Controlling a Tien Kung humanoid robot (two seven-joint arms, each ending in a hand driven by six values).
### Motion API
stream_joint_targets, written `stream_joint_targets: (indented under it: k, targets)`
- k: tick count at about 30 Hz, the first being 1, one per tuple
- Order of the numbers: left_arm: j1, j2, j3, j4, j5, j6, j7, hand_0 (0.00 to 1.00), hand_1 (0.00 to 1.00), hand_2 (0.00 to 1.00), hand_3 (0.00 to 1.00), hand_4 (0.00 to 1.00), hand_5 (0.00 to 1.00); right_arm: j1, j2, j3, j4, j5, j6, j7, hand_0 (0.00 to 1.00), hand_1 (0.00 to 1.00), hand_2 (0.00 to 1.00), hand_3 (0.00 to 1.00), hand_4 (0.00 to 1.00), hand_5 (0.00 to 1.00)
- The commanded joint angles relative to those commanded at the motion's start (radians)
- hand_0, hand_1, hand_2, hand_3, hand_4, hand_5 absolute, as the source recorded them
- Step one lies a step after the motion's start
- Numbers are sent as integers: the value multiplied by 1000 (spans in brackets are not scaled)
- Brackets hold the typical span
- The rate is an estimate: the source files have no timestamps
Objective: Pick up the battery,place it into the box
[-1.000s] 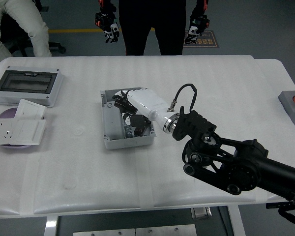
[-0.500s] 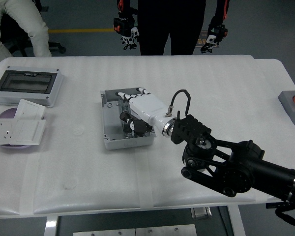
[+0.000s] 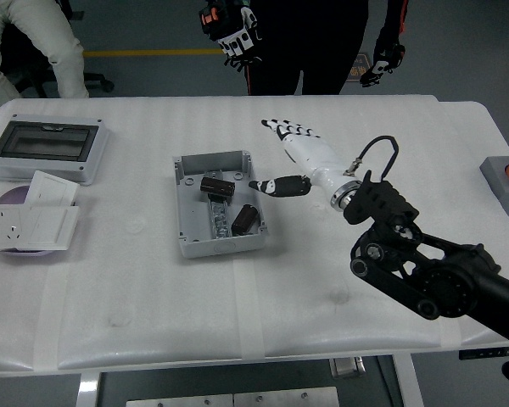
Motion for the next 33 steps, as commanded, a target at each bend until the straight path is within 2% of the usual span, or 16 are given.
stream_joint_targets:
  k: [6,9,11,15,16,20,33]
  targets:
    - [7,-2,4,-3,-12,-3,9,545,562,678,455,2,2,-110,-101,193,-16,143,-38,77,998,998,998,998,900,474]
    - [8,-3,7,-4,-15,-4,10,545,562,678,455,2,2,-163,-125,280,-21,206,-41,111,998,998,998,998,900,474]
    - [7,-4,8,-4,-15,-4,10,549,564,655,457,2,2,-199,-136,342,-21,246,-38,130,998,961,998,998,880,455]
    - [7,-3,2,-4,-8,-5,12,549,564,655,457,2,2,-247,-142,436,-10,270,-32,148,998,961,998,998,880,455]
    - [8,-2,0,-4,-5,-5,13,554,568,651,459,2,2,-258,-140,461,-5,272,-31,152,998,928,976,998,869,459]
    - [9,-2,-11,-4,11,-5,20,554,568,651,459,2,2,-282,-129,532,6,274,-27,162,998,928,976,998,869,459]
    - [15,-10,-20,-1,19,-2,21,556,569,654,457,2,2,-328,-105,583,58,280,-23,166,998,920,971,998,847,439]
